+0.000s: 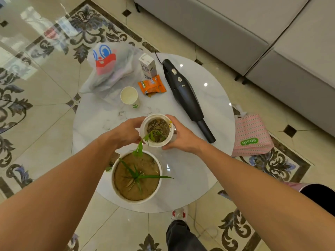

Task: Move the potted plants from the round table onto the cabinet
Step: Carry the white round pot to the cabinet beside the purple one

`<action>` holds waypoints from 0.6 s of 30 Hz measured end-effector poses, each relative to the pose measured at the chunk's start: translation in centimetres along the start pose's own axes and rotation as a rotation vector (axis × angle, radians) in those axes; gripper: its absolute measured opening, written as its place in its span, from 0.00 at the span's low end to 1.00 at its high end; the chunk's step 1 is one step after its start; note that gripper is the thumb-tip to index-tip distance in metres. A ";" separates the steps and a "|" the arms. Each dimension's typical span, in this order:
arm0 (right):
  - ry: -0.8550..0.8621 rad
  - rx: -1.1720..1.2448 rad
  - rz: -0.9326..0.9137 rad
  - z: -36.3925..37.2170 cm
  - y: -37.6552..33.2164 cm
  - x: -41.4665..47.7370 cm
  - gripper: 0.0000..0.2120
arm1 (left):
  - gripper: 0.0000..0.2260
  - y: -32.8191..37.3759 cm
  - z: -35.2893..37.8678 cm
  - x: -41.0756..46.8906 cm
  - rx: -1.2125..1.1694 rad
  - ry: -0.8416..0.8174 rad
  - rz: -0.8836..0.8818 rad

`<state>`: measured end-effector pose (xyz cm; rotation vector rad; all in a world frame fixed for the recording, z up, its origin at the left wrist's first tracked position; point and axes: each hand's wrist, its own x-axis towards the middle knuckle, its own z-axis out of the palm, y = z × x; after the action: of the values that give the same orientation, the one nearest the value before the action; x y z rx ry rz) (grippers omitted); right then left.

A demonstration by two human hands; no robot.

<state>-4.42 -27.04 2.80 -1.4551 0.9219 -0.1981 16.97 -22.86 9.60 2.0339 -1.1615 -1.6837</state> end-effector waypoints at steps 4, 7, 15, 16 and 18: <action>-0.035 -0.026 -0.018 -1.8 -5.0 -1.3 0.44 | 0.35 2.8 -2.0 -4.2 0.017 0.026 0.107; -0.070 -0.008 -0.042 -2.6 -10.4 -3.1 0.43 | 0.34 5.2 -3.4 -8.7 -0.017 0.073 0.166; -0.165 -0.107 -0.192 -0.8 -27.1 -8.5 0.43 | 0.34 9.3 -7.6 -22.8 -0.098 0.281 0.357; -0.179 -0.132 -0.212 -0.2 -29.4 -9.4 0.43 | 0.34 9.5 -8.3 -25.4 -0.135 0.303 0.378; -0.220 -0.147 -0.236 1.5 -34.1 -11.8 0.43 | 0.37 9.6 -9.7 -30.7 -0.214 0.343 0.409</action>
<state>2.66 -24.15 38.12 -1.6849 0.5954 -0.1429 21.55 -10.15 40.36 1.7217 -1.1262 -1.1570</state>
